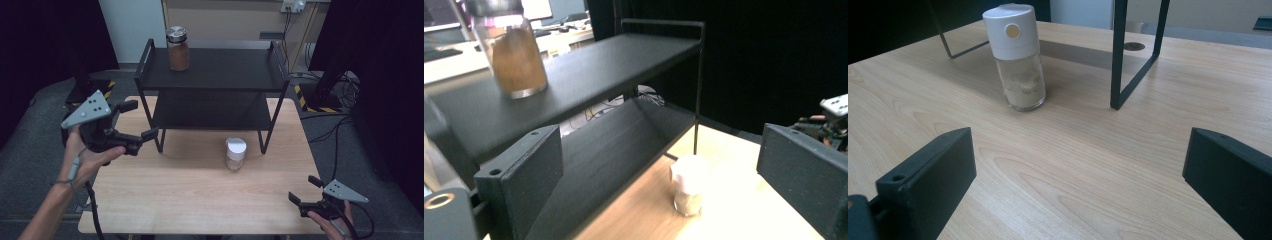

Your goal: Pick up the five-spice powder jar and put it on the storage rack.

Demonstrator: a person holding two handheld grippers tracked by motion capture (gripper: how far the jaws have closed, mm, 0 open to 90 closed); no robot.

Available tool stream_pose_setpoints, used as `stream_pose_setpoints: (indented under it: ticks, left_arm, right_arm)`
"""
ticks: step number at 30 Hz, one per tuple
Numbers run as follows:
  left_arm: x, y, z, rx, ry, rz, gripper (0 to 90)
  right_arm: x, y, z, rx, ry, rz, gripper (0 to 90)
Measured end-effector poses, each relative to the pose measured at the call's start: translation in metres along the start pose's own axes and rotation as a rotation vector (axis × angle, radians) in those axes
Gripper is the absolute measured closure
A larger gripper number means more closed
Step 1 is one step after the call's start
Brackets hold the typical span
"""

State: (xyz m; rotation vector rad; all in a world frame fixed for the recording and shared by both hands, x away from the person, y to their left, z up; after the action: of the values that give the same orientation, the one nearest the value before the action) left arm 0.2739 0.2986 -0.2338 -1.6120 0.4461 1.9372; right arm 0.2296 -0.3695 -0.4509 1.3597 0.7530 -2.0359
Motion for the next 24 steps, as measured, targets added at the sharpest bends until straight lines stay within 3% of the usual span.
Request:
stream_pose_setpoints:
  ticks: [5,15,19,24]
  left_arm:
    - [0.028,0.004,-0.003,-0.02,-0.025,-0.012,4.0]
    - [0.075,0.014,-0.011,-0.017,-0.054,0.022,4.0]
    - [0.095,0.021,-0.013,-0.05,-0.077,0.001,4.0]
    - [0.121,0.026,-0.014,-0.072,-0.093,0.007,4.2]
  right_arm:
    - [0.0,0.0,0.0,0.003,0.001,0.0,1.1]
    - [0.0,0.0,0.001,0.004,0.0,0.0,1.1]
    - [0.0,0.0,0.0,0.004,-0.002,0.002,1.1]
    - [0.001,0.0,0.001,0.006,-0.001,0.001,1.1]
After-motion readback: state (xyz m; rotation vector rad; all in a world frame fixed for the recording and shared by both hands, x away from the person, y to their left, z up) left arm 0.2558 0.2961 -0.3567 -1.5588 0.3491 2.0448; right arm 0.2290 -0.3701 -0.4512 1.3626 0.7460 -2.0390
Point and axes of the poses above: each handheld gripper's, and its own axes: z roughly backward along the jaws, x roughly out of its underside, y roughly to its right, the point moved 6 cm from there along -z, roughly forward along the jaws, and after that the axes turned 11 degrees about -x, right-handed, at the moved point
